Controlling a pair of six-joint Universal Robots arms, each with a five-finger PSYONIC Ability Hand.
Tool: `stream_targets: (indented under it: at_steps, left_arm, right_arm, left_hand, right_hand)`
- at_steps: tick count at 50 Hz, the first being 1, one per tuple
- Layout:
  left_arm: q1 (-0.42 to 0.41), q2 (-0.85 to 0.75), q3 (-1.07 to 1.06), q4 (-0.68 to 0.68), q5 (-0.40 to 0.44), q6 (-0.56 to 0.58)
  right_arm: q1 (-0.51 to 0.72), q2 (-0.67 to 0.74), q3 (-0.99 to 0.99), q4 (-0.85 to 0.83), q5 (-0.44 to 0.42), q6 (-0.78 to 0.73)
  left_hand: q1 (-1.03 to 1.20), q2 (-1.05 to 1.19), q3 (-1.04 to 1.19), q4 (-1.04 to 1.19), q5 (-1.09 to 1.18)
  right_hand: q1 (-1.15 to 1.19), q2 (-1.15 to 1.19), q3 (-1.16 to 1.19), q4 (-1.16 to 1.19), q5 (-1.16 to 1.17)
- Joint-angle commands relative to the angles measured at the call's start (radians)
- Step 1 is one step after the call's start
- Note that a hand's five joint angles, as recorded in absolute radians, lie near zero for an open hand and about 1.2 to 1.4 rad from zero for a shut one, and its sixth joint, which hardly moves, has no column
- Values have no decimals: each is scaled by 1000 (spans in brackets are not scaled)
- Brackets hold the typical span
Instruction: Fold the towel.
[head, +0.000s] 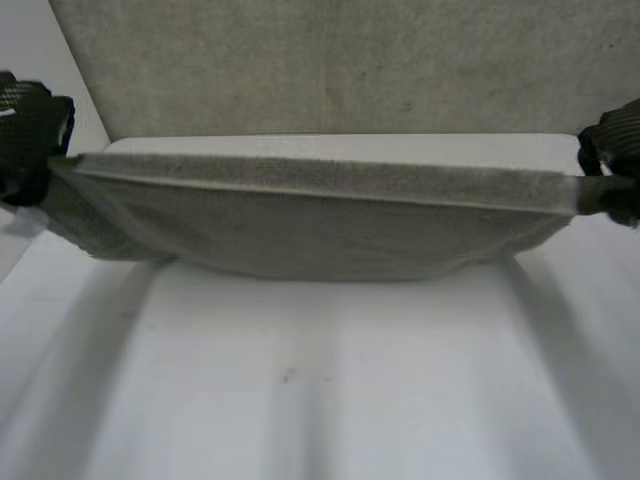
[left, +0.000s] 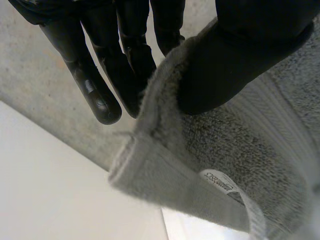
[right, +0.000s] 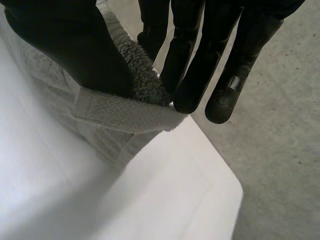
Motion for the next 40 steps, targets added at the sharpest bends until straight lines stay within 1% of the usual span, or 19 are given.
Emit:
stream_targets:
  at_steps: [1,2,5,7,8,10,11,13,18,20,22,23,25,26,27,29,34,38,40]
  left_arm:
    - [37,-139,20,-137,150,-4]
    - [37,-140,20,-137,151,-4]
    - [34,-253,28,-166,161,-1]
    - [28,-374,49,-173,157,6]
    - [28,-374,49,-173,157,6]
    - [26,-507,116,-176,154,15]
    - [26,-508,117,-176,154,15]
    - [21,-612,213,-177,143,20]
    - [-6,-687,372,-160,112,9]
    - [-15,-696,431,-133,108,2]
    - [-46,-694,524,17,99,-26]
    - [-46,-694,525,18,98,-26]
    - [-83,-674,552,256,97,-113]
    - [-83,-674,552,257,97,-113]
    - [-87,-639,552,377,86,-170]
    - [-84,-545,525,558,60,-285]
    - [-66,-493,479,573,45,-403]
    - [-60,-506,444,525,51,-409]
    - [-60,-531,381,498,52,-399]
  right_arm:
    - [-2,61,26,70,11,-104]
    - [-2,62,27,70,11,-105]
    - [23,186,19,71,29,-111]
    - [69,290,-9,71,83,-111]
    - [69,290,-9,71,83,-111]
    - [116,377,-50,62,159,-114]
    - [117,378,-50,62,160,-114]
    - [159,475,-120,38,228,-111]
    - [215,569,-255,-81,281,-82]
    - [228,583,-310,-137,291,-54]
    - [245,582,-427,-303,327,57]
    - [245,582,-427,-304,327,58]
    - [252,528,-480,-507,357,202]
    - [250,485,-471,-610,367,254]
    - [250,485,-470,-611,367,254]
    - [250,412,-416,-756,367,319]
    - [250,359,-322,-772,359,317]
    - [248,359,-266,-731,339,316]
    - [250,359,-204,-667,301,314]
  left_hand:
    - [235,179,181,180,205]
    - [235,179,181,180,205]
    - [235,179,181,180,205]
    - [235,179,181,180,205]
    - [235,179,181,180,205]
    - [235,179,181,180,205]
    - [235,179,181,180,205]
    - [235,179,181,180,205]
    - [235,179,181,180,205]
    - [235,179,181,180,205]
    - [235,179,181,180,205]
    - [235,179,181,180,205]
    - [235,179,181,180,205]
    - [235,179,181,180,205]
    - [235,179,181,180,205]
    - [235,179,181,180,205]
    - [235,179,181,180,205]
    - [235,179,181,180,205]
    - [235,179,181,180,205]
  right_hand:
    - [439,230,214,203,254]
    - [439,230,214,203,254]
    - [439,230,214,203,254]
    - [439,230,214,203,254]
    - [439,230,214,203,254]
    - [439,230,214,203,254]
    - [439,230,214,203,254]
    - [439,230,214,203,254]
    - [439,230,214,203,254]
    - [439,230,214,203,254]
    - [439,230,214,203,254]
    - [439,230,214,203,254]
    - [439,230,214,203,254]
    - [439,230,214,203,254]
    - [439,230,214,203,254]
    - [439,230,214,203,254]
    - [439,230,214,203,254]
    - [439,230,214,203,254]
    - [439,230,214,203,254]
